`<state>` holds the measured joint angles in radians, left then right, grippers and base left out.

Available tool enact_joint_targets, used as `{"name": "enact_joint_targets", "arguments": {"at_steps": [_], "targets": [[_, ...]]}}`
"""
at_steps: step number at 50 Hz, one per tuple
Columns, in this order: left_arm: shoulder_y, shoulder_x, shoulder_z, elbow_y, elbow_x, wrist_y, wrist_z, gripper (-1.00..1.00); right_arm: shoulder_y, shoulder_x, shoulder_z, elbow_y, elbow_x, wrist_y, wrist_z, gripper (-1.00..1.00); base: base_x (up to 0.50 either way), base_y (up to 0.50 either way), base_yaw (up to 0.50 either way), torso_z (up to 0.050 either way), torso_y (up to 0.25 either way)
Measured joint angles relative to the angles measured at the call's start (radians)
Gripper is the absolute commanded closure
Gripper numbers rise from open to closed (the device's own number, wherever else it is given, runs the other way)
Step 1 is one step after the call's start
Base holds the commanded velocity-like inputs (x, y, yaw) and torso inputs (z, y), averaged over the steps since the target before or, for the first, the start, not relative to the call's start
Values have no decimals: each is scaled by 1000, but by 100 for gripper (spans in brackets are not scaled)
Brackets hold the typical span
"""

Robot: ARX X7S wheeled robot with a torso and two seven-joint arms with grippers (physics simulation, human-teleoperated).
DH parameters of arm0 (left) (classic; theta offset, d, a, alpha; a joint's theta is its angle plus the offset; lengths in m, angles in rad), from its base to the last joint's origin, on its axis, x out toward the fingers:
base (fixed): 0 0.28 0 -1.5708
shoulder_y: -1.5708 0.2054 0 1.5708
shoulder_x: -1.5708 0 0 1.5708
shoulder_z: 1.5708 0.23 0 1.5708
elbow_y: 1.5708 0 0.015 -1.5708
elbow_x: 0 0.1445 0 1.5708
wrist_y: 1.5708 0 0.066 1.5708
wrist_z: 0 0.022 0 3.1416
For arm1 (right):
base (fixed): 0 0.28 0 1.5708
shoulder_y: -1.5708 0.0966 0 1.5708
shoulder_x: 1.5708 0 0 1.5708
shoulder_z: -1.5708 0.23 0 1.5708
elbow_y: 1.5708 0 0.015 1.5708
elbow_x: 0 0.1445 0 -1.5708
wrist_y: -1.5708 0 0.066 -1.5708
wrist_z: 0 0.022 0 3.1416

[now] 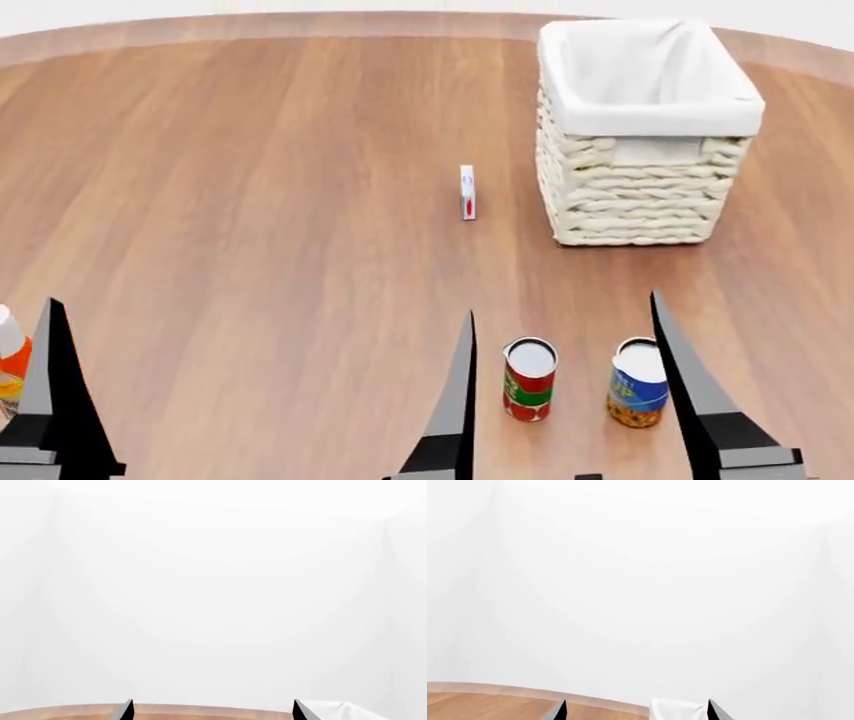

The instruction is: Pick up the alphabet soup and the cream cheese box, and put them in the basket.

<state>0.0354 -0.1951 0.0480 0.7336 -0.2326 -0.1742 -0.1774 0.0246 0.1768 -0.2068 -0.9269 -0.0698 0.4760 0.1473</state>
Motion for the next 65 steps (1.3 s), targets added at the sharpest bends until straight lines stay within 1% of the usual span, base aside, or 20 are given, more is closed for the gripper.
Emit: {"name": "enact_joint_targets", "arguments": {"at_steps": [65], "targets": [[21,-27,30,-23,-4,66,-47,-100,-2,49,-12,3,66,-16,62,-100,225,0,0,0,0]]}}
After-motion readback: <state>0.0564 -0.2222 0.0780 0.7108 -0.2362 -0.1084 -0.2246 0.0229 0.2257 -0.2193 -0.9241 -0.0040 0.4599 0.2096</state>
